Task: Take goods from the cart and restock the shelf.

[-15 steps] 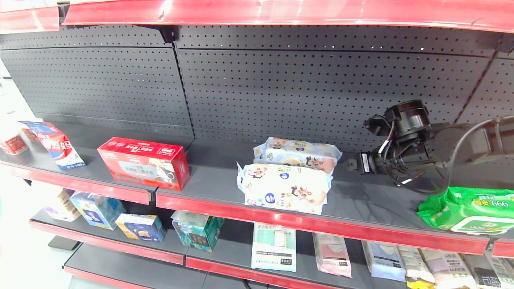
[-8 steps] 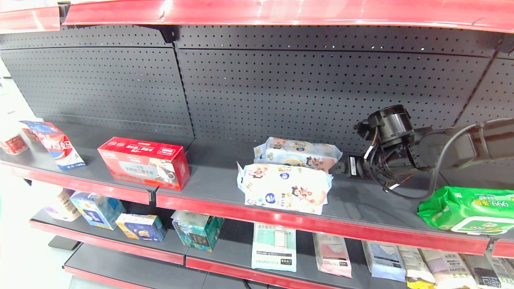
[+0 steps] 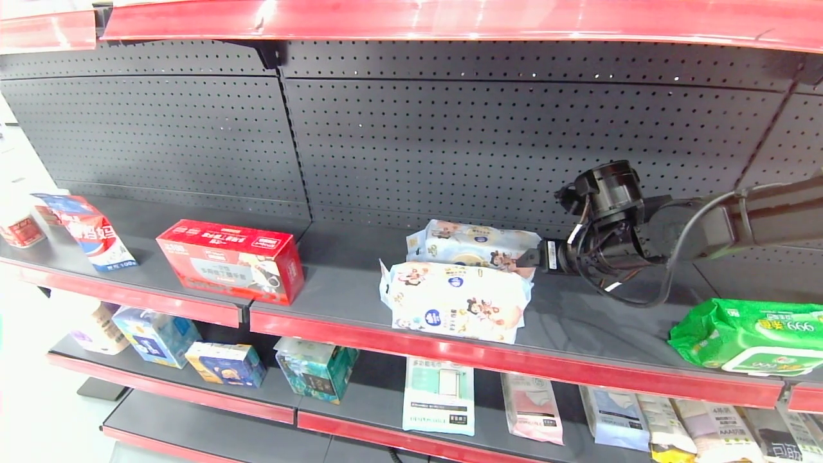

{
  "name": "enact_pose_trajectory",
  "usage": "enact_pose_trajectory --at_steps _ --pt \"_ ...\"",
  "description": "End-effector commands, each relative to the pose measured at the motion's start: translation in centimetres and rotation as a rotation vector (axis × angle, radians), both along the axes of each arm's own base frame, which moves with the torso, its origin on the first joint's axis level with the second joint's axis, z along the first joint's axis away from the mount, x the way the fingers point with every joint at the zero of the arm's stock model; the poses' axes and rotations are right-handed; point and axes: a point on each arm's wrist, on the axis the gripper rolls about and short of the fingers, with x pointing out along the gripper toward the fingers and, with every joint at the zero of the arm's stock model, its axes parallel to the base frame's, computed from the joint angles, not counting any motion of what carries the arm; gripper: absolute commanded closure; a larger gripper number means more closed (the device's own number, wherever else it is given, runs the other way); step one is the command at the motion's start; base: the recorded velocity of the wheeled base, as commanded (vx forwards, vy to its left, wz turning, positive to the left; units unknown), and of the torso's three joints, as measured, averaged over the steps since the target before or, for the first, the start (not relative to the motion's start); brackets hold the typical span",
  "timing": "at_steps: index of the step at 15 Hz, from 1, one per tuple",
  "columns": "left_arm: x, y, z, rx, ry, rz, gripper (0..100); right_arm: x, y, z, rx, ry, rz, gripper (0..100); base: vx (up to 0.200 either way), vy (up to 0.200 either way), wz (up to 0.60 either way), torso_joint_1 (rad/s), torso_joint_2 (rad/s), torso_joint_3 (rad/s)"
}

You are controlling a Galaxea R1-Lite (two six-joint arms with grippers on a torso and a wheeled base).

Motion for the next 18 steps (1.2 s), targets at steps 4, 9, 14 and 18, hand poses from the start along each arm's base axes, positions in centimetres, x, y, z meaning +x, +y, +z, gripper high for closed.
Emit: enact_pose_trajectory --at_steps 4,9,14,18 --pt "0.0 0.0 0.0 0.000 0.000 0.000 0 -0.7 0.9 -0.6 -0.007 0.025 0.026 0 0.000 0.000 0.00 0.000 0.00 0.000" --pt "0.0 0.0 0.0 0.000 0.000 0.000 0 -1.1 1.3 -0.8 -0.010 0.032 0.041 0 0.000 0.000 0.00 0.000 0.00 0.000" --pt "0.0 0.0 0.0 0.000 0.000 0.000 0 -1.3 1.9 -0.9 -0.001 0.040 0.047 0 0.000 0.000 0.00 0.000 0.00 0.000" --pt "0.0 0.0 0.0 0.000 0.000 0.000 0 -1.1 1.1 -2.0 -0.005 0.079 0.015 0 0.000 0.000 0.00 0.000 0.00 0.000"
